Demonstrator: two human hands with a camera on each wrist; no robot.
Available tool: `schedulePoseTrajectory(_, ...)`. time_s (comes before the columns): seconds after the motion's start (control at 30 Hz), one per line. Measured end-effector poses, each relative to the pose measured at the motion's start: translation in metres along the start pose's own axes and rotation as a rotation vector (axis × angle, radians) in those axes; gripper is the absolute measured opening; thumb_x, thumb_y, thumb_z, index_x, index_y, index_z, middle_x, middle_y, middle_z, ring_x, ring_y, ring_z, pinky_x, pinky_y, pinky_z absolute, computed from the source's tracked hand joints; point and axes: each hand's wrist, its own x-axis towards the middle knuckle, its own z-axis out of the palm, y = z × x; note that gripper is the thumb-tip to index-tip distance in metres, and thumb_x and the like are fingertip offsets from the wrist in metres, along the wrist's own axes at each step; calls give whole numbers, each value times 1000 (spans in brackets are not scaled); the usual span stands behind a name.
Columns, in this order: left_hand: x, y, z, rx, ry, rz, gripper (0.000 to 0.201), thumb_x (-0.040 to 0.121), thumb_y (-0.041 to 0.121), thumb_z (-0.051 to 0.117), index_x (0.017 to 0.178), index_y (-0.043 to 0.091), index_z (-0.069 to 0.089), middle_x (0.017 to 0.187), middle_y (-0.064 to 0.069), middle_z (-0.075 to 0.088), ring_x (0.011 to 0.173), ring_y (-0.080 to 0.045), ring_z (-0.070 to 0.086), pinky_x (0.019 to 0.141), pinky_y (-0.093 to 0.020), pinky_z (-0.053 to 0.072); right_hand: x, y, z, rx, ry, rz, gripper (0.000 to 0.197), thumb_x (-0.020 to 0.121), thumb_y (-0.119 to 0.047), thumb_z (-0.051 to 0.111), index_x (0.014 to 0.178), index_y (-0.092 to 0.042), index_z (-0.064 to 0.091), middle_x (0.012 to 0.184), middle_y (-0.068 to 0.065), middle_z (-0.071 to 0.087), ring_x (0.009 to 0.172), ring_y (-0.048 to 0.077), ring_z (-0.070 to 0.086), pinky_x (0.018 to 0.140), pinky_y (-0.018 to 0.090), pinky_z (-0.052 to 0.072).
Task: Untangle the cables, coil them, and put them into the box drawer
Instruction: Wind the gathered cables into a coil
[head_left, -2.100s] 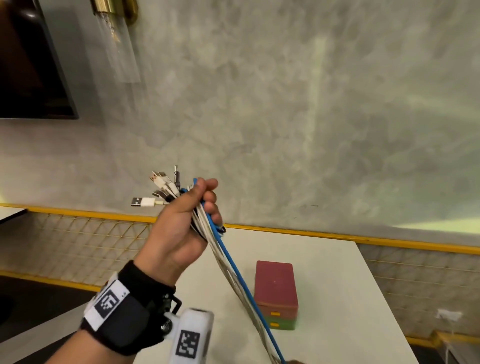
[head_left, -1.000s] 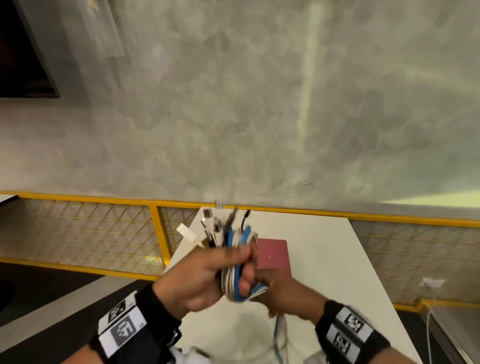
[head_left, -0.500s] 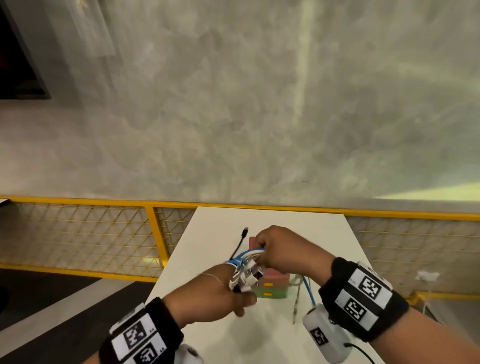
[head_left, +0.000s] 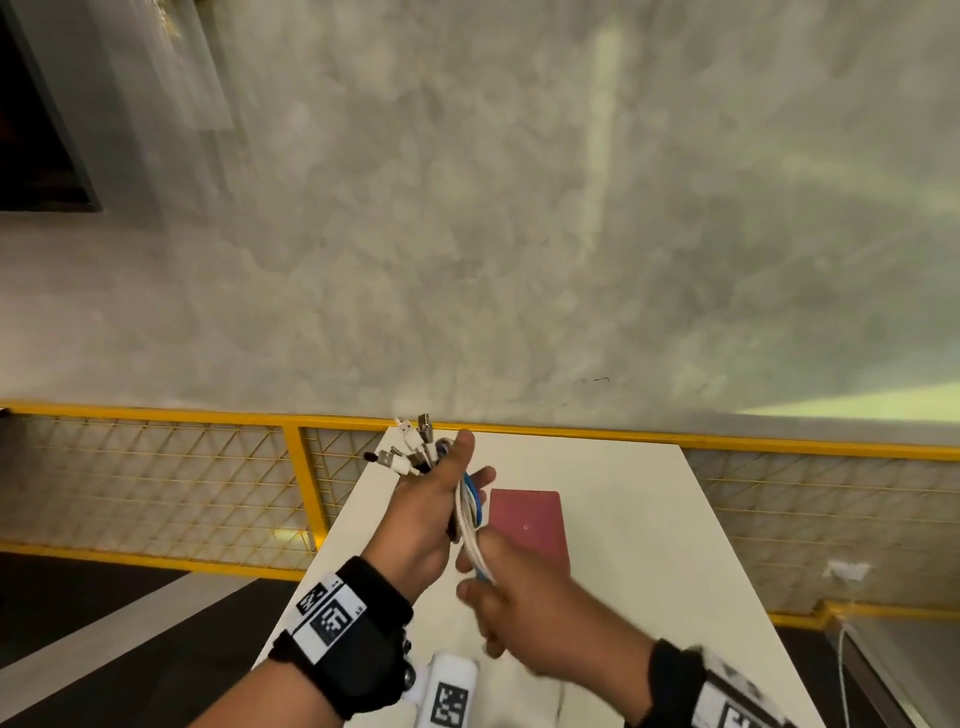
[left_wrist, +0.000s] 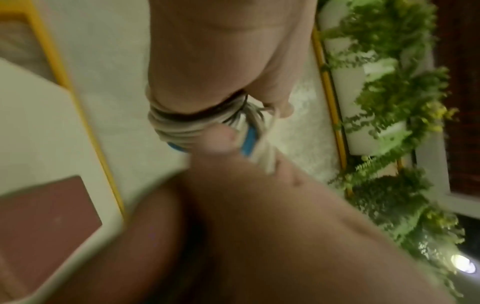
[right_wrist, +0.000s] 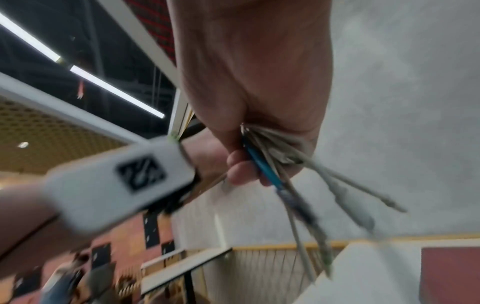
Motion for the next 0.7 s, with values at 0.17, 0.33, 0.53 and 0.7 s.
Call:
schedulePoseTrajectory(0.17,1,-4,6,-66,-5,51,18,91,12,66,105,0,69,97,-9,74,67,-11,69,66,-23,57,-1,23,8,-101,47,-13,11,91,-32,51,100,-26,50,94,-3,61,85,17,61,82,38,54)
schedulePoseTrajectory(0.33,3,3,1,7,23,257,18,90,-2,63,81,13,61,66,-3,58,59,-16,55,56,-24,49,0,44,-7,158,214,94,49,70,-60,64,113,-37,59,123,-16,61,110,5,60,94,29,52)
schedulePoseTrajectory(0.53,-6,3,-3,217,87,389,16,81,28,78,84,14,69,72,3,65,67,-5,62,77,-27,48,-5,31,-20,867,250,506,51,94,-51,47,100,-4,67,84,13,74,73,26,69,61,32,51)
schedulePoseTrajectory(0.7,-35,-16,11,243,43,185,31,79,36,79,94,10,70,78,-4,70,55,-1,64,50,-12,47,3,23,-1,1240,-152,618,85,84,-76,38,125,-3,54,102,20,71,95,34,68,78,40,53)
